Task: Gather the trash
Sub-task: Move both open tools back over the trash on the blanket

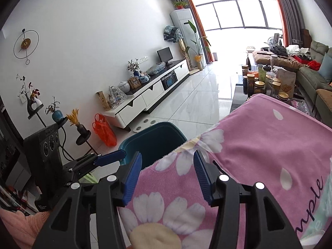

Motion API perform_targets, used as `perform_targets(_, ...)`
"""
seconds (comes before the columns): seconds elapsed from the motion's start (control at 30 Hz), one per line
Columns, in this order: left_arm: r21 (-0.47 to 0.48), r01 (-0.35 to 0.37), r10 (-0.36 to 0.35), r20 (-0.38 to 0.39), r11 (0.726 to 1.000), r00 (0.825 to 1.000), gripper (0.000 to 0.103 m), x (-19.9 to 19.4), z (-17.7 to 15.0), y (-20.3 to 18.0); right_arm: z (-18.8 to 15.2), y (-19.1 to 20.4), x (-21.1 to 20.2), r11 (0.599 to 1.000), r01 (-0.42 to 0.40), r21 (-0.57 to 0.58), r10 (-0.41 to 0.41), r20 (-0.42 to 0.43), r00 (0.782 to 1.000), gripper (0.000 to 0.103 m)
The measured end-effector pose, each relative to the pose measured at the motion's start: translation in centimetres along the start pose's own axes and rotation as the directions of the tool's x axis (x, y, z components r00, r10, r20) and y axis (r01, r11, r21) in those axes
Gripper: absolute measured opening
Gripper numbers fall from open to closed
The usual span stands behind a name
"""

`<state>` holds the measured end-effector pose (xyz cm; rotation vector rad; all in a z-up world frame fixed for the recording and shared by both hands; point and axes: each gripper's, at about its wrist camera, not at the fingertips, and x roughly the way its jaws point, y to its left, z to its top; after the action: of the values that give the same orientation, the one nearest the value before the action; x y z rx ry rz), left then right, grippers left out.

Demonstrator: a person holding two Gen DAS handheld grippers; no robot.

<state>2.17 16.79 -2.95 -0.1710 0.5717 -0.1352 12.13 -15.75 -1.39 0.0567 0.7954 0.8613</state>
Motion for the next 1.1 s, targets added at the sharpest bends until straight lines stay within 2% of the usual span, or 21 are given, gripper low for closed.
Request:
perform_targets(0.13,0.071,0.124,-0.122,-0.038,0.99,0.992,0.067,0.6,-0.7,-5.2,-1.5,-1.8,-4.0,0.998,0.065,0.022,-0.066,0.039,0.997,0.05)
perform_targets(0.27,0.117,0.228,-0.219,-0.081,0.967,0.972,0.067,1.2,-1.5,-9.5,-3.3,-3.9,-7.5,0.988,0.146,0.059,-0.149,0.065,0.987,0.05)
perform_targets(0.37,0.141,0.282,-0.267,-0.119,0.949,0.956,0.067,2.1,-2.0,-12.1,-4.7,-5.4,-9.8,0.975,0.194,0.108,-0.203,0.081,0.976,0.05)
perform_targets(0.5,0.168,0.336,-0.309,-0.166,0.927,0.936,0.067,3.2,-2.8,-15.3,-6.5,-7.3,-12.5,0.952,0.253,0.17,-0.271,0.092,0.958,0.05)
perform_targets(0.8,0.203,0.422,-0.365,-0.265,0.884,0.893,0.067,5.8,-3.5,-21.0,-8.9,-11.3,-17.2,0.888,0.376,0.266,-0.417,0.118,0.901,0.05)
perform_targets(0.87,0.194,0.435,-0.374,-0.287,0.879,0.882,0.067,6.3,-3.6,-21.6,-9.1,-11.9,-17.9,0.873,0.395,0.285,-0.442,0.124,0.888,0.051)
perform_targets(1.1,0.156,0.447,-0.378,-0.337,0.881,0.862,0.066,8.2,-3.3,-22.8,-9.8,-14.2,-19.0,0.829,0.444,0.341,-0.506,0.117,0.854,0.052)
